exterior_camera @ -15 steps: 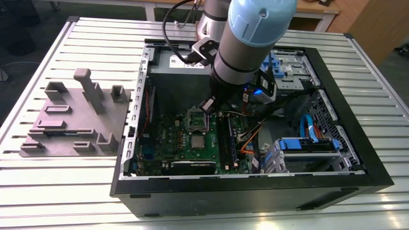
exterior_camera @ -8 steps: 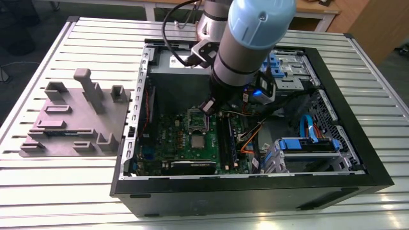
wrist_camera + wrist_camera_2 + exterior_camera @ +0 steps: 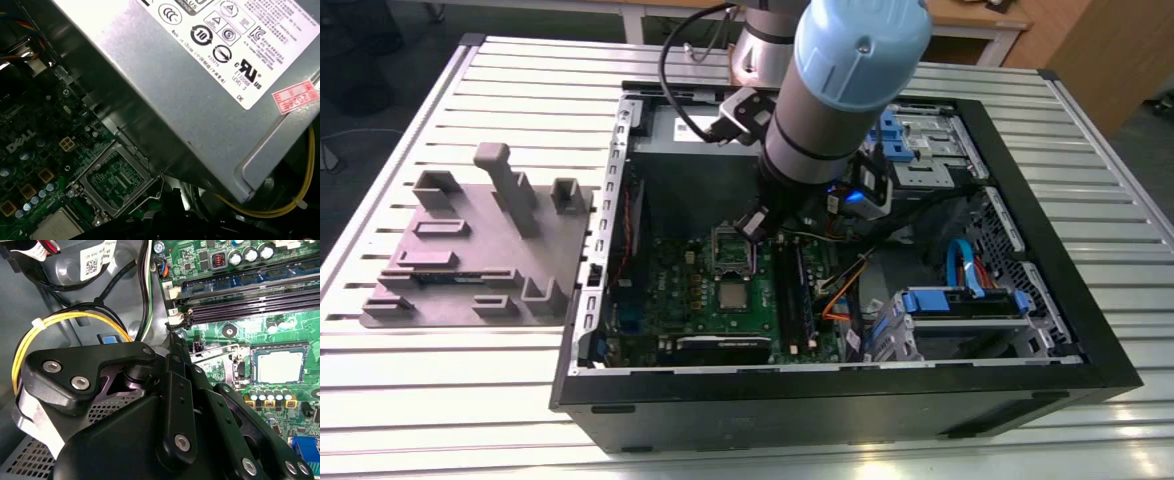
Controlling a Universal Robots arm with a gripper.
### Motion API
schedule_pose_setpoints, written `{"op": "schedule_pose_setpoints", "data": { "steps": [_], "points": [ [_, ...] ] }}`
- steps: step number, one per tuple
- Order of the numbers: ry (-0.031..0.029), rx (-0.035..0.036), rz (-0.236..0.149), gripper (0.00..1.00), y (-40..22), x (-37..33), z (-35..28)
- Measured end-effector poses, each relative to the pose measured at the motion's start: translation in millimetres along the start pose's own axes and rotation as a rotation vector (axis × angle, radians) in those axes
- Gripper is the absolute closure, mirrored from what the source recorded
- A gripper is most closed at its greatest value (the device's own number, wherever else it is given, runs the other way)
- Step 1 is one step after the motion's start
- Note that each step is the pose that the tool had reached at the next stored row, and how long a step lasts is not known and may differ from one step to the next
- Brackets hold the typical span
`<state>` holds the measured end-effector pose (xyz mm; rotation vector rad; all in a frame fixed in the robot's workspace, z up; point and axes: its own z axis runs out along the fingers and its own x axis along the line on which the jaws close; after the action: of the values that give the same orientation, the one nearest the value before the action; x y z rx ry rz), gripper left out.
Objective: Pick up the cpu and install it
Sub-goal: 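Close the cpu cover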
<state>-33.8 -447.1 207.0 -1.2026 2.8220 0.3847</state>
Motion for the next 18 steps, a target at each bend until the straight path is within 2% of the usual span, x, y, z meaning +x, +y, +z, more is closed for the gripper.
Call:
{"op": "schedule_pose_setpoints", "data": {
  "steps": [6,12,16,18],
  "points": [
    [-0.0036,-0.0035,0.0,0.9,0.4,-0.7,4.7],
    [-0.004,-0.0039,0.0,0.9,-0.3,-0.3,8.1],
    [-0.0035,-0.0036,0.0,0.9,-0.4,-0.2,8.5],
    [-0.0057,-0.0056,0.0,0.9,-0.3,-0.4,9.0]
  ]
}}
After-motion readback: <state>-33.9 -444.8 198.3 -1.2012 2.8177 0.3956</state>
